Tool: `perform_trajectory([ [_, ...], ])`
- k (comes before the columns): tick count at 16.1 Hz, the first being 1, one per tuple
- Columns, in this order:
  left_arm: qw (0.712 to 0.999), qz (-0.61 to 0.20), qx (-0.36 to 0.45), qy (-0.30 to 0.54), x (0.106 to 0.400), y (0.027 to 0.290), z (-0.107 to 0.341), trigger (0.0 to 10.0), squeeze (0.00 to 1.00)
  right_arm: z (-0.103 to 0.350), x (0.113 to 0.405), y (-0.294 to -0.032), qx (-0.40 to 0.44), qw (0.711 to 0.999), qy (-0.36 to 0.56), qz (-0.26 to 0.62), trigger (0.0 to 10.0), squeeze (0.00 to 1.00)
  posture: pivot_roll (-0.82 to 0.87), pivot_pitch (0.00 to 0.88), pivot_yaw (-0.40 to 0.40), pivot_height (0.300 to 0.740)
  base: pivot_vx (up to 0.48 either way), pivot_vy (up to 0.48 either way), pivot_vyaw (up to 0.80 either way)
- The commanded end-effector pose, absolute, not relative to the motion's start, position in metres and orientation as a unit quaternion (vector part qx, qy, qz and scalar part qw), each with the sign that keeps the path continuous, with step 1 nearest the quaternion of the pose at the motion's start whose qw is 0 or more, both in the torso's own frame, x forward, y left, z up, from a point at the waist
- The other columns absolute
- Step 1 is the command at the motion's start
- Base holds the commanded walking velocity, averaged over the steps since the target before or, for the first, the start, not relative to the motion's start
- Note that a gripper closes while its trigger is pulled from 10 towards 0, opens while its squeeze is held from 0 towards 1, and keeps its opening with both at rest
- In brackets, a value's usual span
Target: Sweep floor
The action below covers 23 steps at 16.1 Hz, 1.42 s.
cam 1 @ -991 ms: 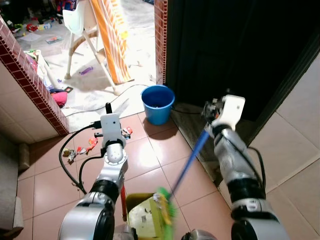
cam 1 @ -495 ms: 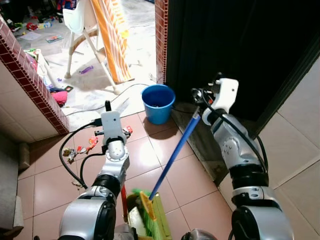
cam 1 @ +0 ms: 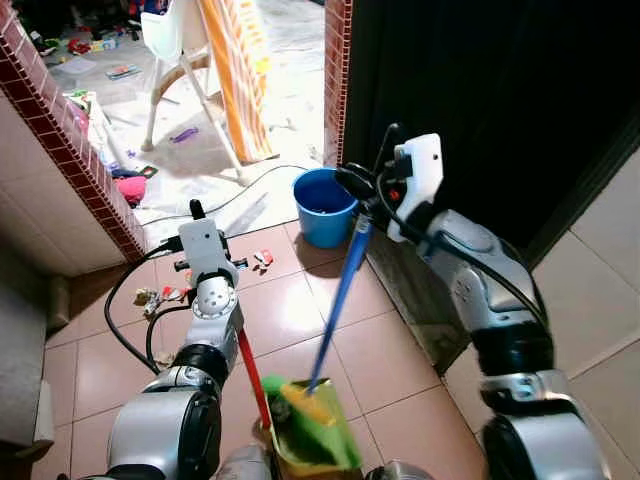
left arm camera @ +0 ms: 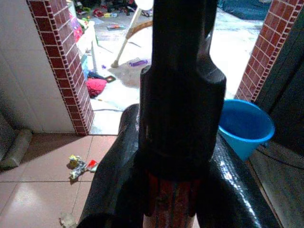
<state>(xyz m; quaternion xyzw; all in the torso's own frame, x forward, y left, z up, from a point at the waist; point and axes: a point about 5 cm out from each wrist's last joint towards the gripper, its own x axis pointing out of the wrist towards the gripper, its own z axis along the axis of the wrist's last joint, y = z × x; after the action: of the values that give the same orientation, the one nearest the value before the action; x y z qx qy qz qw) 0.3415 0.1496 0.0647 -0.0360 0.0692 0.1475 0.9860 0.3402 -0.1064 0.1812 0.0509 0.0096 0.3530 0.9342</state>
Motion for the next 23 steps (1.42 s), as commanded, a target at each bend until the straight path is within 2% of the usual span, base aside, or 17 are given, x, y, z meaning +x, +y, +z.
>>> perform_trajectory([
  [1, 0.987, 0.154, -0.037, 0.015, 0.355, 0.157, 0.091, 10.0, 0.00, 0.177, 0.339, -0.115, -0.005, 0.938, 0.008, 0.346, 10.0, 0.00, -0.10, 0.000, 0.037, 0.740, 0.000, 0.000, 0.00],
  [4, 0.985, 0.165, -0.042, 0.001, 0.357, 0.165, 0.097, 10.0, 0.00, 0.176, 0.340, -0.136, -0.043, 0.952, -0.013, 0.304, 10.0, 0.00, -0.11, 0.000, 0.027, 0.740, 0.000, 0.000, 0.00],
  [8, 0.984, 0.171, -0.036, -0.030, 0.362, 0.175, 0.110, 10.0, 0.00, 0.188, 0.348, -0.160, -0.077, 0.975, -0.090, 0.185, 10.0, 0.00, -0.12, 0.000, 0.028, 0.740, 0.000, 0.000, 0.00],
  [10, 0.984, 0.169, -0.030, -0.045, 0.364, 0.175, 0.117, 10.0, 0.00, 0.186, 0.349, -0.168, -0.091, 0.980, -0.095, 0.147, 10.0, 0.00, -0.12, 0.000, 0.031, 0.740, 0.000, 0.000, 0.00],
  [14, 0.983, 0.149, -0.040, -0.096, 0.363, 0.168, 0.131, 10.0, 0.00, 0.158, 0.344, -0.169, -0.085, 0.988, -0.069, 0.110, 10.0, 0.00, -0.10, 0.000, 0.031, 0.740, 0.000, 0.000, 0.00],
  [16, 0.983, 0.147, -0.055, -0.094, 0.359, 0.169, 0.126, 10.0, 0.00, 0.153, 0.340, -0.169, -0.070, 0.992, -0.078, 0.073, 10.0, 0.00, -0.10, 0.000, 0.031, 0.740, 0.000, 0.000, 0.00],
  [18, 0.987, 0.128, -0.032, -0.094, 0.349, 0.169, 0.118, 10.0, 0.00, 0.156, 0.333, -0.171, -0.051, 0.993, -0.109, 0.018, 10.0, 0.00, -0.08, 0.000, 0.036, 0.740, 0.000, 0.000, 0.00],
  [19, 0.987, 0.120, -0.017, -0.103, 0.344, 0.172, 0.117, 10.0, 0.00, 0.153, 0.327, -0.168, -0.038, 0.993, -0.111, 0.021, 10.0, 0.00, -0.07, 0.000, 0.053, 0.740, 0.000, 0.000, 0.00],
  [23, 0.986, 0.105, 0.006, -0.128, 0.329, 0.182, 0.125, 10.0, 0.00, 0.133, 0.309, -0.166, -0.001, 0.996, -0.084, -0.017, 10.0, 0.00, -0.06, 0.000, 0.079, 0.740, 0.000, 0.000, 0.00],
])
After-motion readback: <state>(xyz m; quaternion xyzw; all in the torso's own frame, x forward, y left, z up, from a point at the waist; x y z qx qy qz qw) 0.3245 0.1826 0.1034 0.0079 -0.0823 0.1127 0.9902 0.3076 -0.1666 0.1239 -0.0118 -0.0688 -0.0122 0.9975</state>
